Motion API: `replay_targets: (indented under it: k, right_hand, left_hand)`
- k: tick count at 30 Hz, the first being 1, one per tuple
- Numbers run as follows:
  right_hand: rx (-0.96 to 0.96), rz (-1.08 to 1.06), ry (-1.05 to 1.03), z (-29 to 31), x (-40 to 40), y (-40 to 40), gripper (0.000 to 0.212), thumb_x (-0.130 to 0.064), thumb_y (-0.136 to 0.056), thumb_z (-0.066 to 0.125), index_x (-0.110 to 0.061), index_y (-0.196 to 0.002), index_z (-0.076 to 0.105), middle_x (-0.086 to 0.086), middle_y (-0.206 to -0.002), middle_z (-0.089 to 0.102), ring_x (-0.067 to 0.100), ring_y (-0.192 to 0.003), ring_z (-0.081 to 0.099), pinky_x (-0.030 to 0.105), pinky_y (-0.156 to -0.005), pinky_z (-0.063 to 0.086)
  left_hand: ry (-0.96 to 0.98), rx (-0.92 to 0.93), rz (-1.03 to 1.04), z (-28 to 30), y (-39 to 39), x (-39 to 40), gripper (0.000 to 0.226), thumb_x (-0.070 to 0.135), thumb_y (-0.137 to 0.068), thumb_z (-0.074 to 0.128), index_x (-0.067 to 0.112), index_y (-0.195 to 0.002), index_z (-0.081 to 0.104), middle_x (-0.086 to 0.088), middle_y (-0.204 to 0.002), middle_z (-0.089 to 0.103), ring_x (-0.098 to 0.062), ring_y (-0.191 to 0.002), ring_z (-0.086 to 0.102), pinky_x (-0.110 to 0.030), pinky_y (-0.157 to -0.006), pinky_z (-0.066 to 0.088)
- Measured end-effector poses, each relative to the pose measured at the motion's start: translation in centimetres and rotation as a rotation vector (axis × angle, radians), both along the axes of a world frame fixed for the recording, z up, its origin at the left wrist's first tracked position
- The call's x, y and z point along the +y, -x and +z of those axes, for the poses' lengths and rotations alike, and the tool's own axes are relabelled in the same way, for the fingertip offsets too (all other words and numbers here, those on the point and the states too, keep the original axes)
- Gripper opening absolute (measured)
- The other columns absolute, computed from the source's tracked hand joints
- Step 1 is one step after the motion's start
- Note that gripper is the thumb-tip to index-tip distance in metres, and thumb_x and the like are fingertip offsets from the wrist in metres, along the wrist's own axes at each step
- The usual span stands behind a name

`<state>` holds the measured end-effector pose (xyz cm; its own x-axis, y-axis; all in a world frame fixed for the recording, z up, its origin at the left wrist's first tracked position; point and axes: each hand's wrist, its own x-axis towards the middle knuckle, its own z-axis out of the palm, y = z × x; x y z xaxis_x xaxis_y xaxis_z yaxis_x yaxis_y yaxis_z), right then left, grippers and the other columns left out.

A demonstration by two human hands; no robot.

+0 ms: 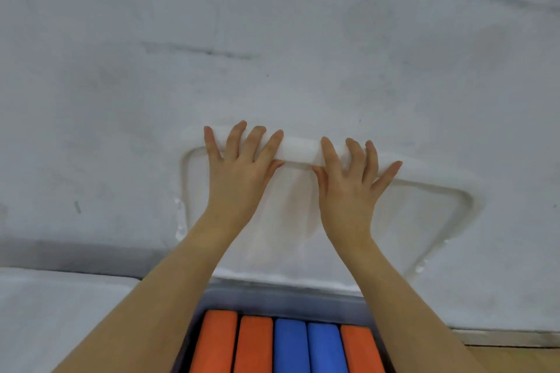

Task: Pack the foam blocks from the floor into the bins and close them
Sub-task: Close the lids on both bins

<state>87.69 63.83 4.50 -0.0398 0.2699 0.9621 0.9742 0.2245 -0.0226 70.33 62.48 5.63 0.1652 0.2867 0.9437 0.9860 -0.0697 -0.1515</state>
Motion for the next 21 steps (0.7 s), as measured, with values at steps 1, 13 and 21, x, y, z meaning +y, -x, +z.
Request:
replay_targets:
  k: [1, 13, 21]
  right_hand:
    - [0.009, 0.015, -0.026, 1.0, -0.8, 0.3, 0.039, -0.03, -0.093, 0.052, -0.023, -0.131, 0.049, 0.012, -0.129, 0.042, 0.039, -0.13, 0.032, 0.071, -0.105, 0.009]
    - [-0.038, 0.07, -0.014, 4.7, -8.4, 1.7, 0.034, -0.028, -0.095, 0.043, -0.025, -0.128, 0.05, 0.006, -0.121, 0.049, 0.039, -0.123, 0.043, 0.068, -0.105, 0.013]
    - [-0.099, 0.106, 0.311, -4.1, -7.7, 0.4, 0.035, -0.033, -0.092, 0.039, -0.024, -0.119, 0.06, 0.011, -0.113, 0.059, 0.04, -0.112, 0.053, 0.071, -0.101, 0.022]
  left_hand:
    - [-0.021, 0.003, 0.005, 1.0, 0.3, -0.6, 0.035, 0.039, -0.098, 0.042, 0.022, -0.128, 0.048, -0.007, -0.118, 0.061, -0.033, -0.117, 0.052, -0.069, -0.098, 0.027]
    - [-0.036, -0.029, -0.133, 3.9, 2.0, -7.3, 0.031, 0.037, -0.098, 0.04, 0.027, -0.124, 0.054, 0.002, -0.115, 0.06, -0.034, -0.105, 0.055, -0.067, -0.095, 0.024]
    - [0.467, -0.28, -0.298, -5.0, 1.0, -7.7, 0.043, 0.043, -0.091, 0.032, 0.028, -0.115, 0.065, 0.005, -0.107, 0.061, -0.032, -0.1, 0.054, -0.063, -0.098, 0.018]
